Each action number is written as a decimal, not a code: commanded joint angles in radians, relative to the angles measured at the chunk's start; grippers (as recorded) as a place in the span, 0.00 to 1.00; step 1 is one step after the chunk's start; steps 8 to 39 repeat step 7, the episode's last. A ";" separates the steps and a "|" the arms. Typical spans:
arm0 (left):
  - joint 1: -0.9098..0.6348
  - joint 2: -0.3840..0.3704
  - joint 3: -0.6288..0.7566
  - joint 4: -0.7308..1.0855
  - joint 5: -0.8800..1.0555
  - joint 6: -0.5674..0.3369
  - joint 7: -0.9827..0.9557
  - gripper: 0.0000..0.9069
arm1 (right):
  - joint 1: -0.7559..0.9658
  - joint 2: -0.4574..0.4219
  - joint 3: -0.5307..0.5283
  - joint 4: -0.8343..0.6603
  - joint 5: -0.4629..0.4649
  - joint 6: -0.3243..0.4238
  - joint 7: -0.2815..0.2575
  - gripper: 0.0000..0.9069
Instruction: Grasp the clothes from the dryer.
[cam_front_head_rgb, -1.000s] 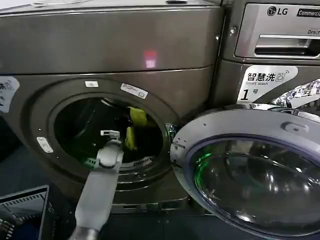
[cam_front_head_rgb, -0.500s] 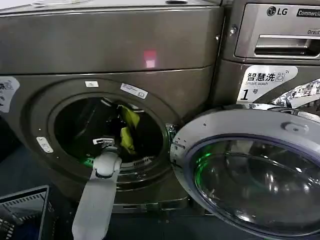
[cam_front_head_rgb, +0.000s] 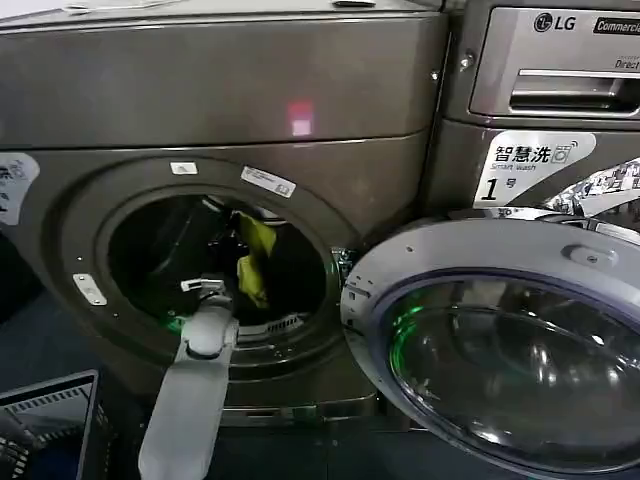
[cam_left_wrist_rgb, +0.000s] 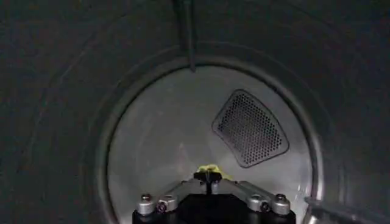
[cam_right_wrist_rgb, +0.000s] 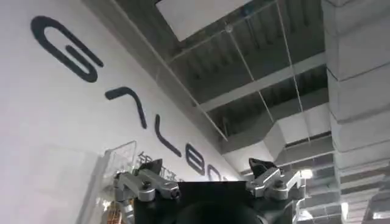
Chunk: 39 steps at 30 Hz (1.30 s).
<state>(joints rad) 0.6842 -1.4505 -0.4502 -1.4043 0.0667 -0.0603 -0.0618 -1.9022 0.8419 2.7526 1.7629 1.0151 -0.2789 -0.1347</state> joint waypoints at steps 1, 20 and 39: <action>0.003 0.000 -0.001 0.004 0.003 -0.003 0.003 0.00 | -0.002 -0.004 0.003 -0.002 -0.020 -0.001 -0.015 1.00; 0.003 -0.001 -0.001 0.008 0.005 -0.005 0.009 0.00 | 0.001 -0.005 0.001 -0.006 -0.052 0.001 -0.028 1.00; 0.003 -0.001 -0.001 0.008 0.005 -0.005 0.009 0.00 | 0.001 -0.005 0.001 -0.006 -0.052 0.001 -0.028 1.00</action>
